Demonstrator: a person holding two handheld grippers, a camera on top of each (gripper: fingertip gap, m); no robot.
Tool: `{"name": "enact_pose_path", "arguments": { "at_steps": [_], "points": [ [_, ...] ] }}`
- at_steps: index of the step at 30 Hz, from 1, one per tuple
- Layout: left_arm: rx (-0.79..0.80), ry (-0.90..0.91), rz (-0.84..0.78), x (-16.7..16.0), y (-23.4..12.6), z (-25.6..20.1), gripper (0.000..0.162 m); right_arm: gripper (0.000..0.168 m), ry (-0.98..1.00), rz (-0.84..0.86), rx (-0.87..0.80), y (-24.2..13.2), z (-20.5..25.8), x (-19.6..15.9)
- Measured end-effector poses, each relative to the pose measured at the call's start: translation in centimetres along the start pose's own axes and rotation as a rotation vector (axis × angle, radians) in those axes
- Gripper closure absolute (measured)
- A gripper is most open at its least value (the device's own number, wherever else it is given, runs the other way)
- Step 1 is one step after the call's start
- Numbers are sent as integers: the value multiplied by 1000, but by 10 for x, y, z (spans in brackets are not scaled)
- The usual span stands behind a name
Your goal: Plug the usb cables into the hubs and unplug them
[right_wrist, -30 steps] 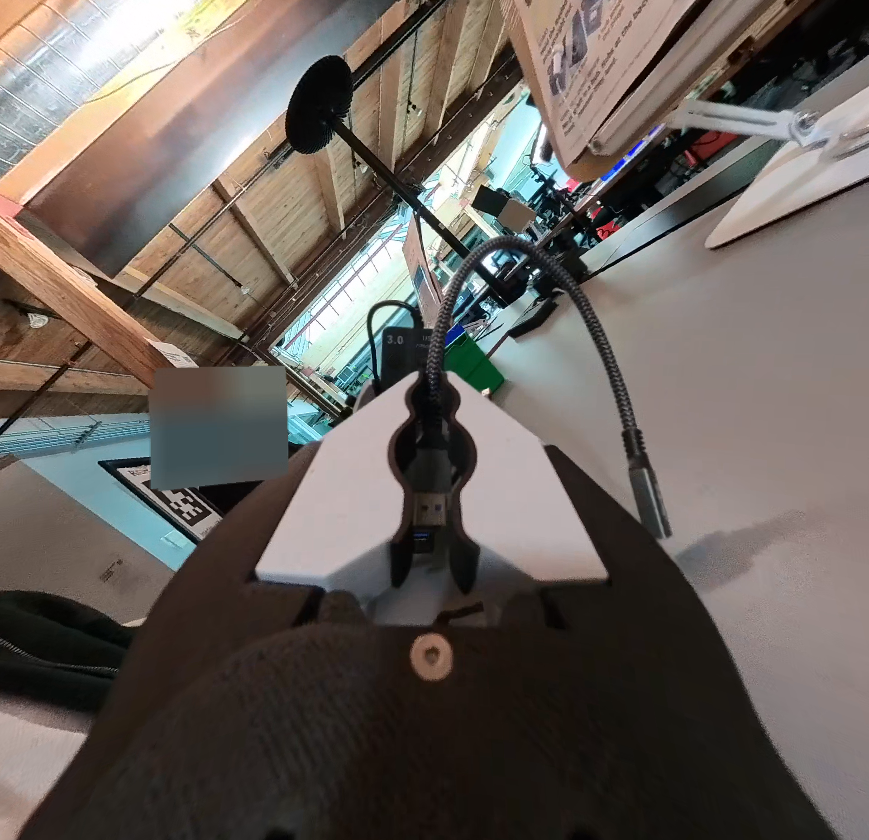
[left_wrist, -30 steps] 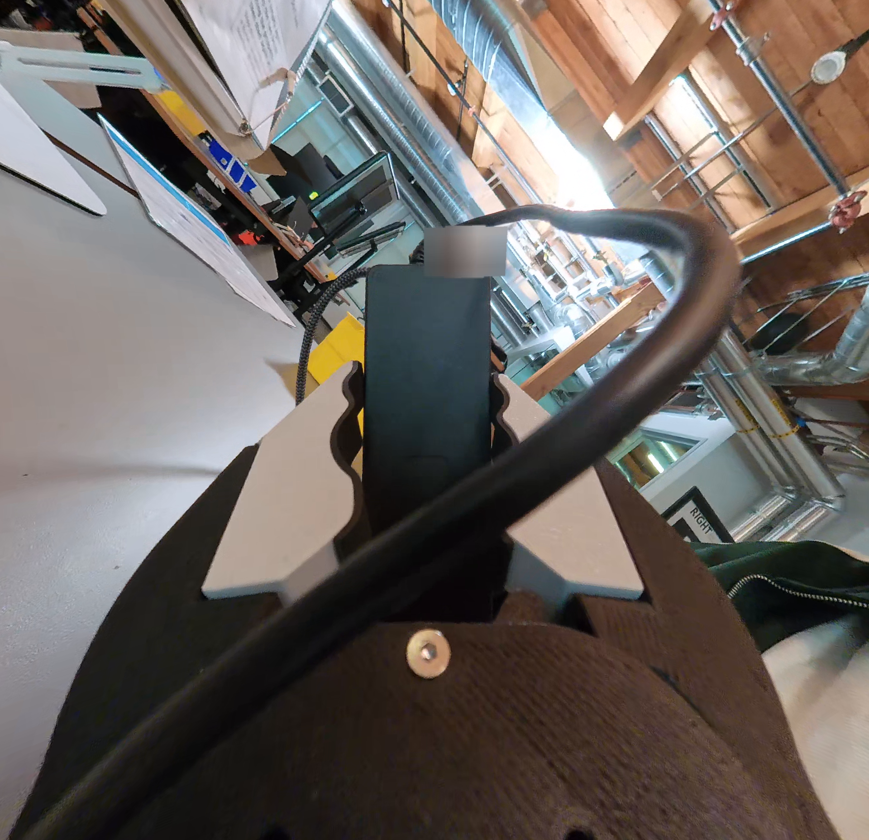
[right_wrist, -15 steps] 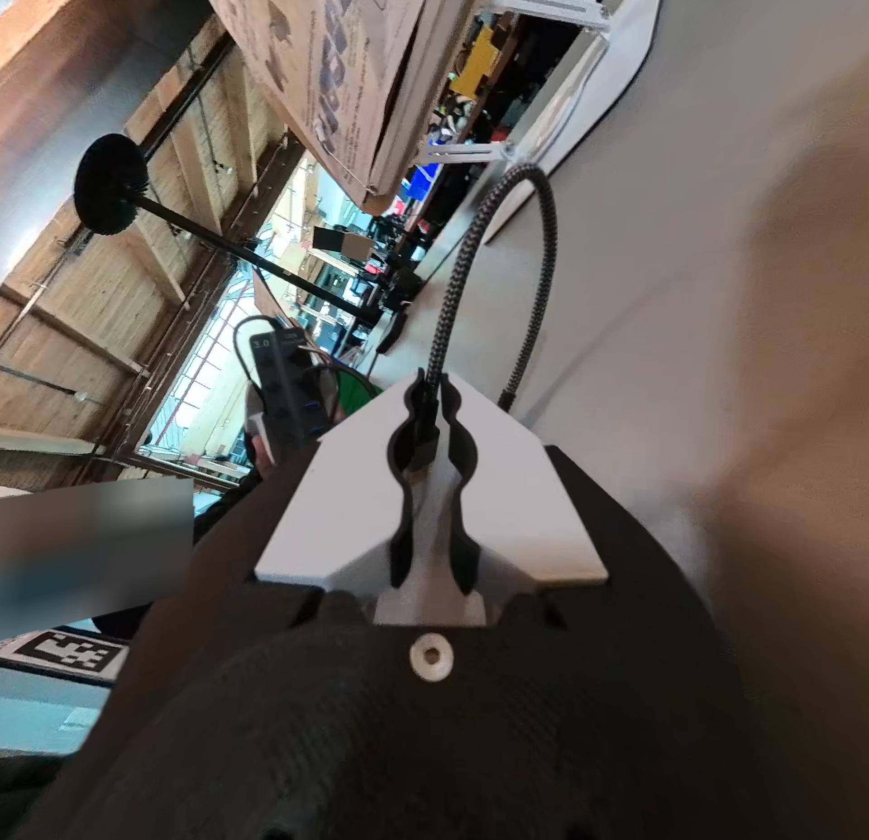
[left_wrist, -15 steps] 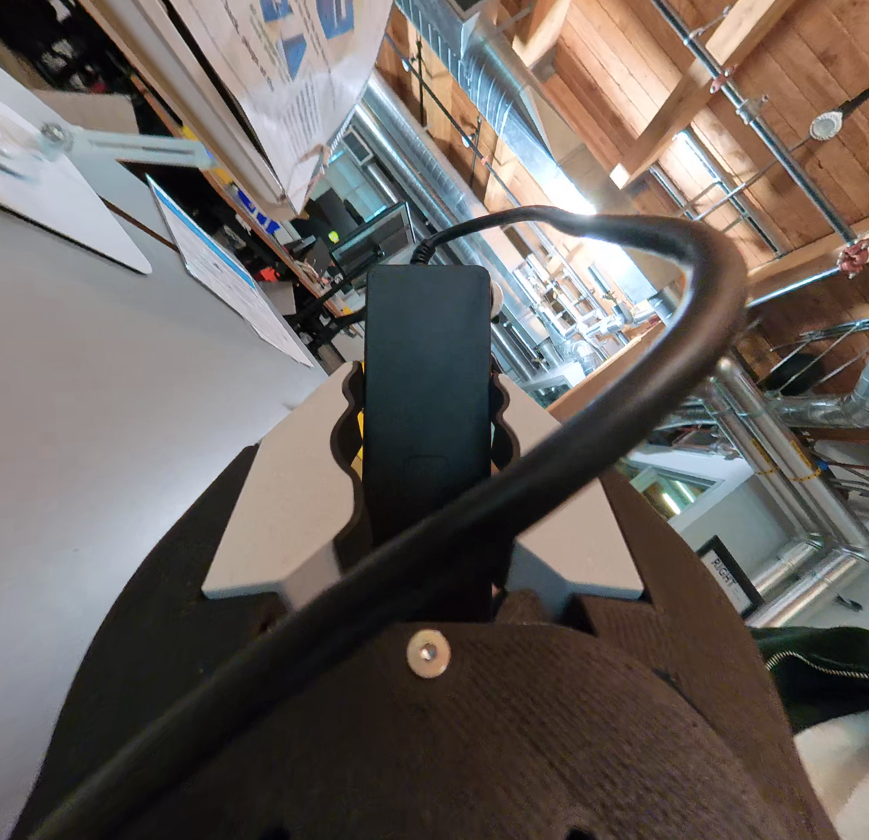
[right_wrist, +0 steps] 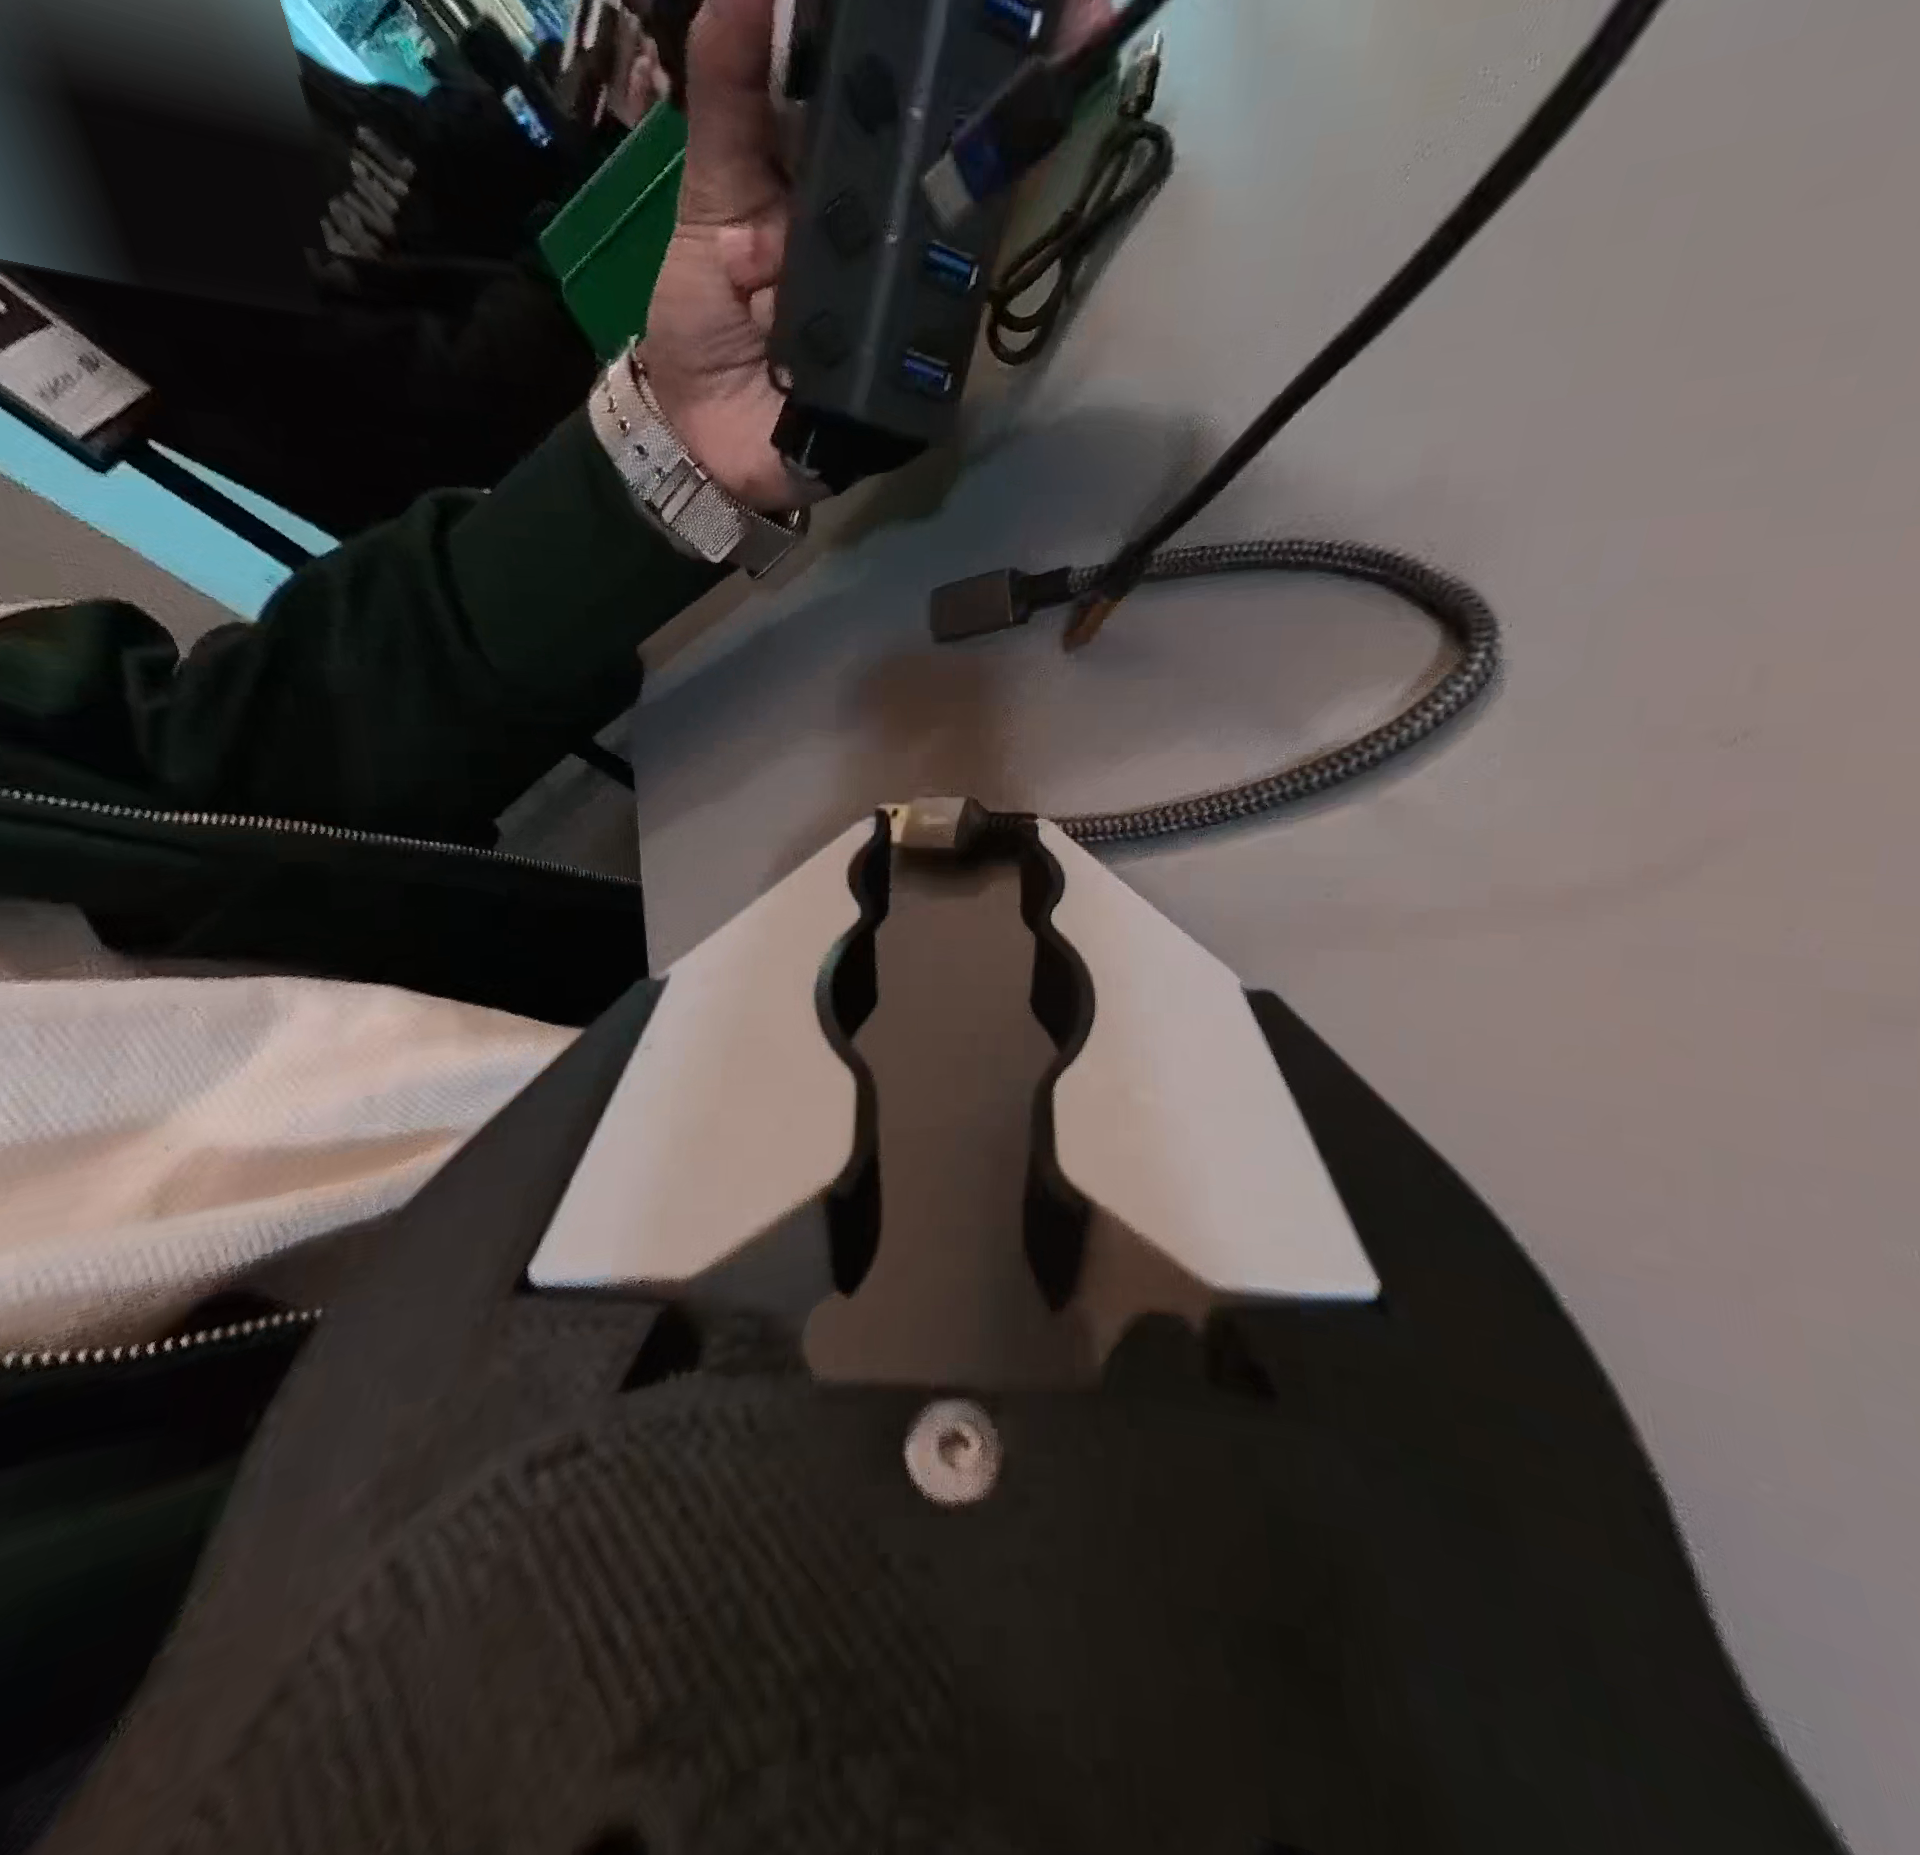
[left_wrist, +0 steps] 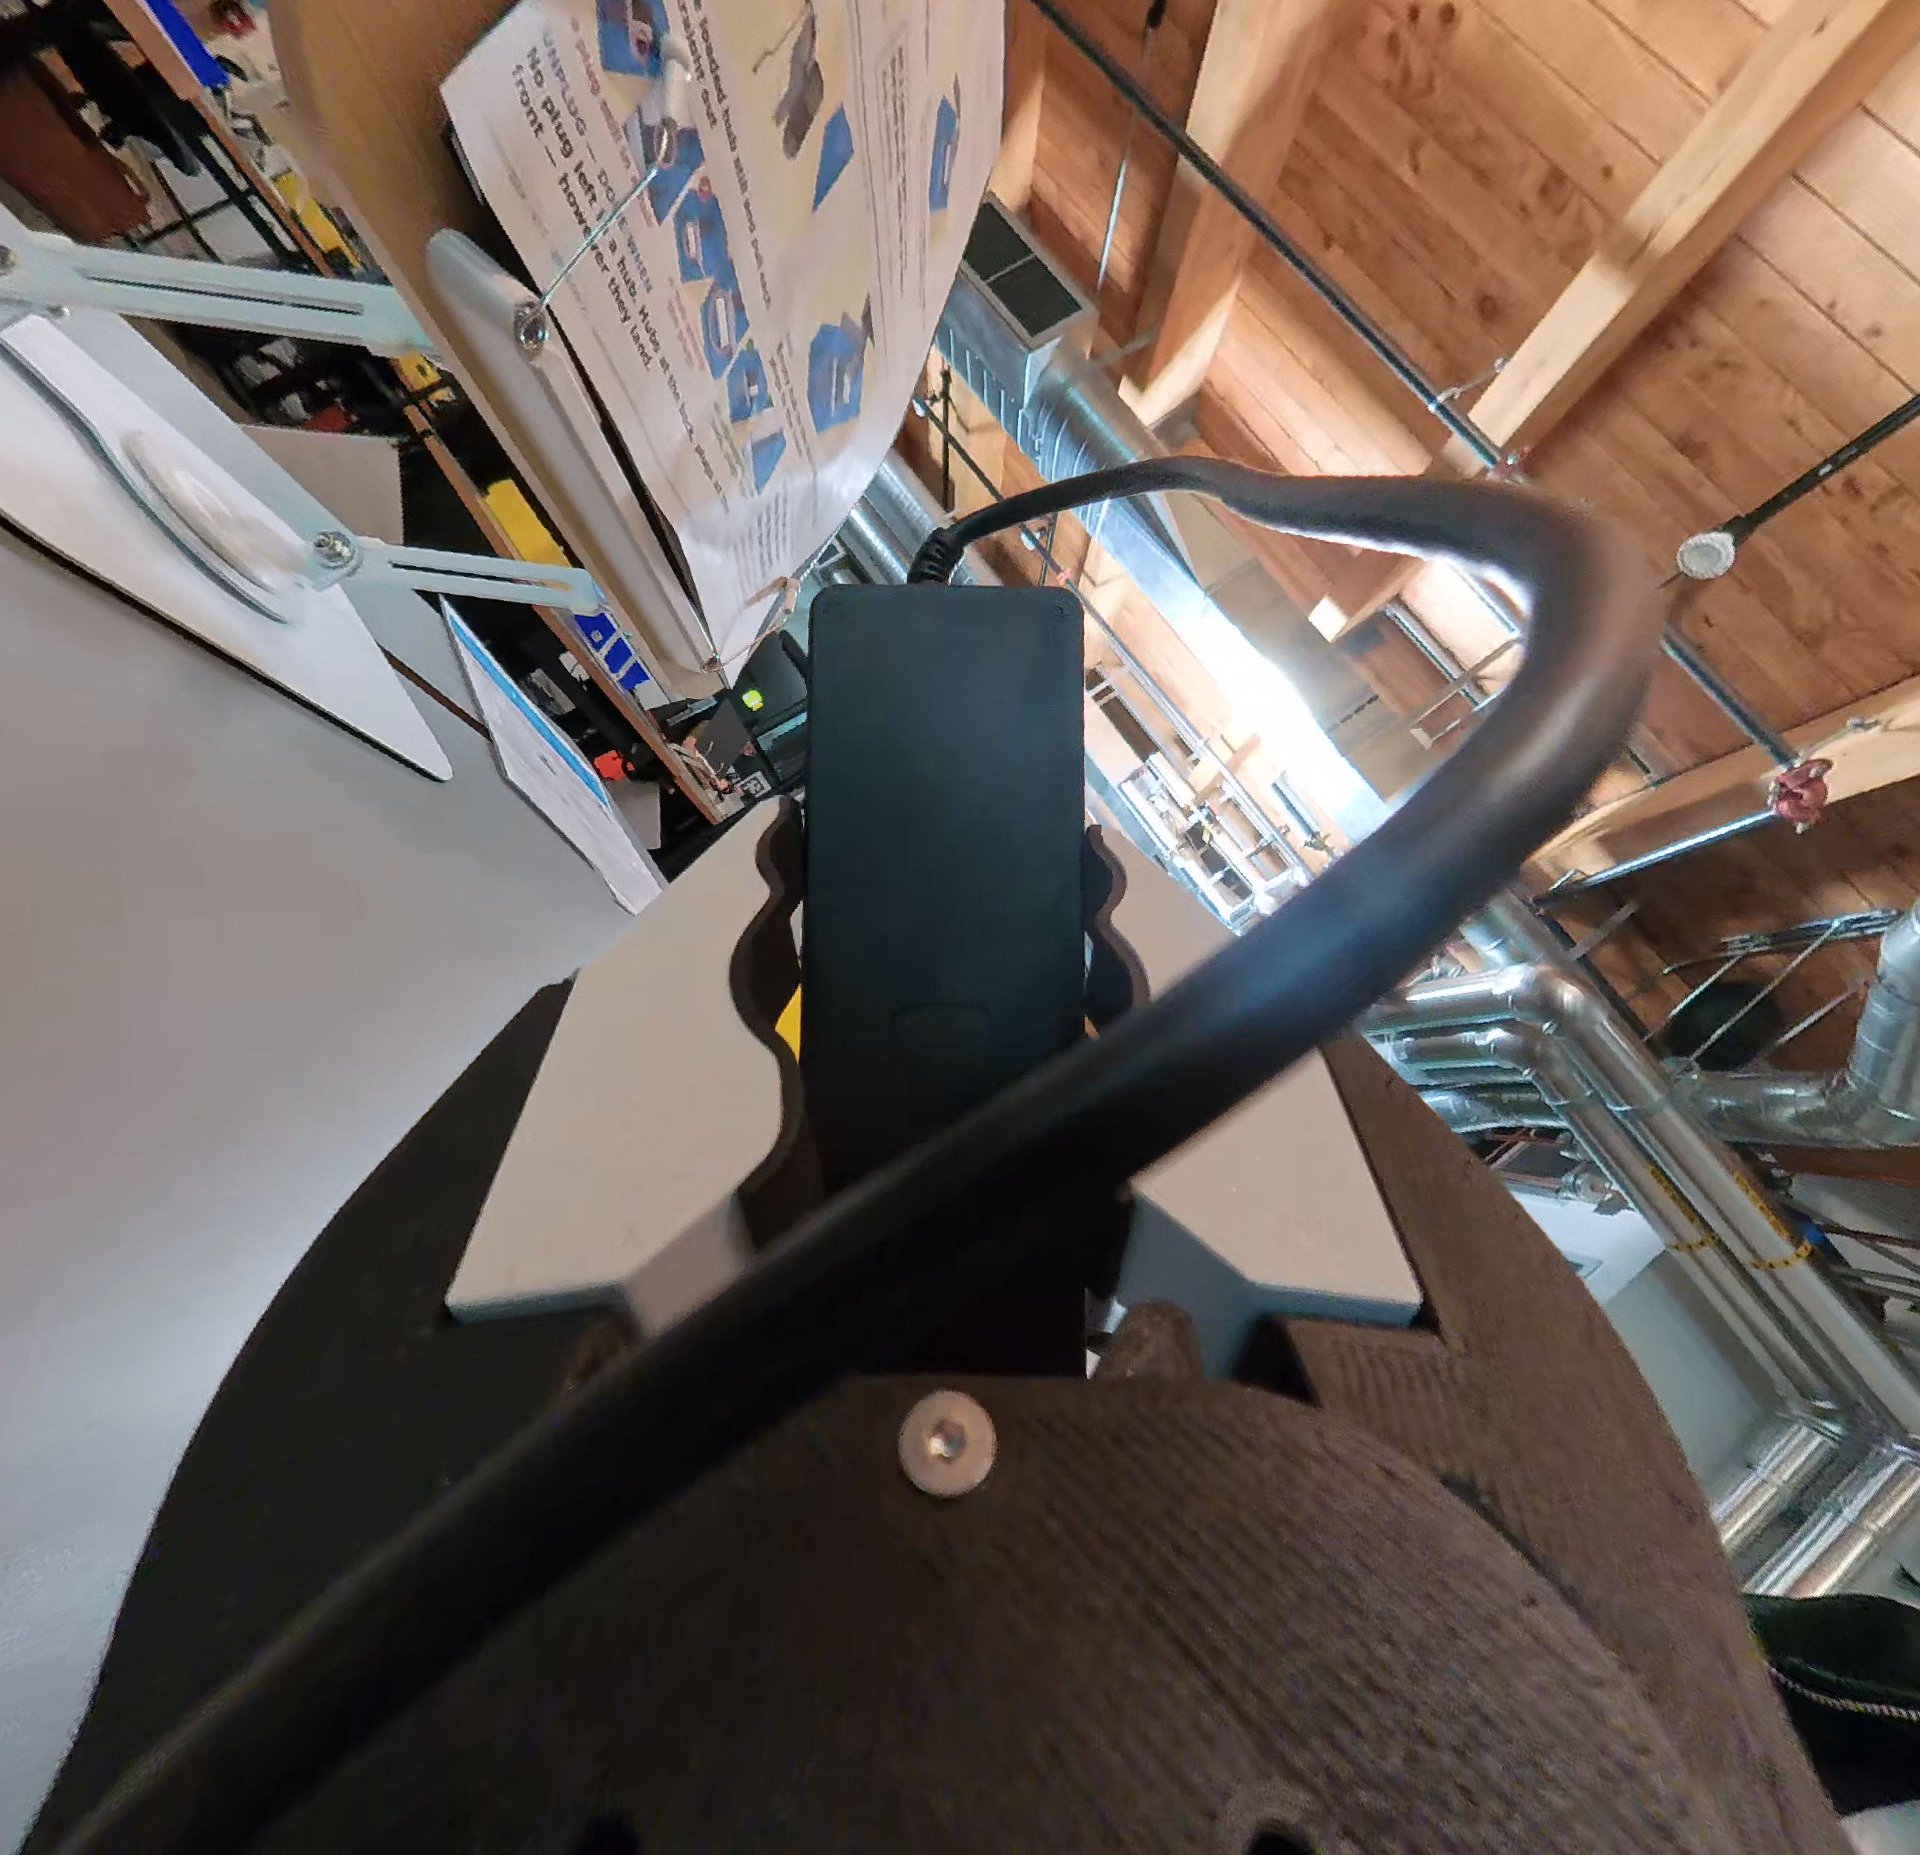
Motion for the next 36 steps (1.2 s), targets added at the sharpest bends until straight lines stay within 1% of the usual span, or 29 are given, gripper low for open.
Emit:
{"name": "enact_pose_path", "arguments": {
  "at_steps": [2,4,6,7,8,9,12,13,15,17,19,20,22,23,24,26,28,30,31,32,35,36],
  "points": [
    [-4,-9,4,1,0,1,111,144,-84,6,-62,-2,1,1],
    [-6,-13,18,-1,1,1,111,143,-218,2,-136,-2,4,3],
    [-17,-23,43,-3,4,2,106,144,-350,1,-195,2,8,7],
    [-19,-23,50,-5,5,3,104,147,-404,33,-210,7,8,8],
    [-18,-22,56,-6,7,3,102,153,-451,88,-210,12,9,9],
    [-17,-22,60,-7,8,4,102,151,-486,145,-205,18,10,9],
    [-17,-21,67,-10,9,5,102,136,-561,240,-160,34,10,11],
    [-16,-15,67,-11,9,5,102,129,-576,267,-142,38,9,12],
    [-18,-8,70,-11,9,5,102,122,-594,348,-102,48,4,10],
    [-30,-7,72,-11,9,5,102,116,-615,367,-91,54,2,11],
    [-73,-11,71,-11,9,3,109,133,-628,373,-90,56,5,10],
    [-117,-17,68,-10,9,0,110,141,-634,383,-96,55,7,9],
    [-249,-39,60,-9,9,-9,109,151,-654,391,-145,48,7,12],
    [-310,-49,55,-9,8,-13,109,159,-665,359,-185,42,7,16],
    [-352,-45,47,-8,8,-18,109,161,-664,304,-209,33,8,23],
    [-385,-12,40,-8,8,-25,109,161,-622,178,-225,12,10,38],
    [-392,11,45,-8,8,-27,109,161,-586,61,-214,-11,14,53],
    [-387,17,45,-9,8,-26,109,160,-574,-19,-187,-31,22,62],
    [-383,19,47,-10,9,-26,106,161,-577,-50,-174,-39,27,65],
    [-381,20,51,-11,9,-26,109,161,-585,-81,-166,-46,32,68],
    [-379,31,71,-14,11,-27,109,161,-612,-173,-133,-60,49,76],
    [-380,36,80,-15,12,-27,107,161,-622,-198,-121,-64,55,78]
  ]
}}
Point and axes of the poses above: each gripper's, where its closed fingertips meet, y out along the fingers, x out of its top, z = x × y across the jaws, the point moved 9 cm from there along -y, back along the fingers, and after that the axes turned 7 degrees about z, right-handed, at the moved point
